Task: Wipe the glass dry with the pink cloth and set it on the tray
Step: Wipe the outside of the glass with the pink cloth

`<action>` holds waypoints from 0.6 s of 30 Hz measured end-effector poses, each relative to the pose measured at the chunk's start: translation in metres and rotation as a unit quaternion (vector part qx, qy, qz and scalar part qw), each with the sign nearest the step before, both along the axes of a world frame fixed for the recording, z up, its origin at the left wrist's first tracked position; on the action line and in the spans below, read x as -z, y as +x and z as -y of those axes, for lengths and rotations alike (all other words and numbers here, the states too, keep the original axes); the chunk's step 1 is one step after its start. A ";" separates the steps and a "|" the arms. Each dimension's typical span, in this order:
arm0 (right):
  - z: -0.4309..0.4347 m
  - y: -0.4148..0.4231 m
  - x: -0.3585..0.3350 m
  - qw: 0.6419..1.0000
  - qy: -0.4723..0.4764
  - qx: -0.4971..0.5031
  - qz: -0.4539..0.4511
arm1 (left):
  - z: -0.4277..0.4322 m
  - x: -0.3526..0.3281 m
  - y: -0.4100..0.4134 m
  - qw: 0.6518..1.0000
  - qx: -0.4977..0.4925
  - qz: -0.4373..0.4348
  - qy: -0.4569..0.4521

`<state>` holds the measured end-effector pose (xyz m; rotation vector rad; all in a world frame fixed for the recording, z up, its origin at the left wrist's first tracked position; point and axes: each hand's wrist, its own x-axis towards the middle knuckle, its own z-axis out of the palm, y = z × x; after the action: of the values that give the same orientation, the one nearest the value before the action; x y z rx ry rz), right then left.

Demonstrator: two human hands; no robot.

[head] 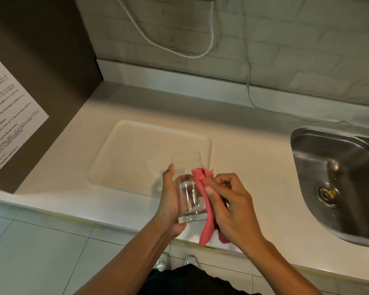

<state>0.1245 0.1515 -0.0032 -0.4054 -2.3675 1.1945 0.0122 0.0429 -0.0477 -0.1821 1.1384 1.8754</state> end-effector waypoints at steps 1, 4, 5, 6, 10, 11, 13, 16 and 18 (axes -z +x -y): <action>0.001 -0.004 -0.002 1.000 -0.002 0.002 0.003 | -0.001 0.000 0.002 1.000 0.008 0.004 0.012; 0.011 -0.002 -0.004 0.995 0.089 -0.043 -0.020 | 0.002 0.000 0.002 0.999 0.007 0.022 0.040; 0.013 0.002 -0.002 0.991 0.114 -0.063 -0.034 | 0.004 0.001 0.001 0.999 0.006 0.024 0.045; 0.013 0.006 0.001 0.988 0.125 -0.075 -0.044 | 0.005 0.001 0.001 0.999 0.008 0.022 0.044; 0.006 0.002 0.003 0.992 0.105 -0.057 -0.033 | 0.006 -0.002 0.005 0.999 0.005 0.030 0.012; 0.003 -0.004 0.001 0.995 0.090 -0.041 -0.024 | 0.005 -0.003 0.007 0.999 0.006 0.035 0.017; -0.005 -0.017 -0.004 0.998 0.059 -0.007 -0.011 | 0.004 -0.007 0.013 0.999 0.004 0.043 0.030; -0.020 -0.033 -0.013 1.000 0.017 0.022 0.015 | 0.005 -0.009 0.019 0.997 -0.012 0.057 0.040; -0.024 -0.036 -0.016 0.999 -0.001 0.029 0.016 | 0.006 -0.010 0.020 0.998 -0.022 0.050 0.026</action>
<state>0.0881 0.1756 0.0124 -0.4952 -2.3649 1.1732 0.0319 0.0366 -0.0382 -0.2711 1.0255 1.9110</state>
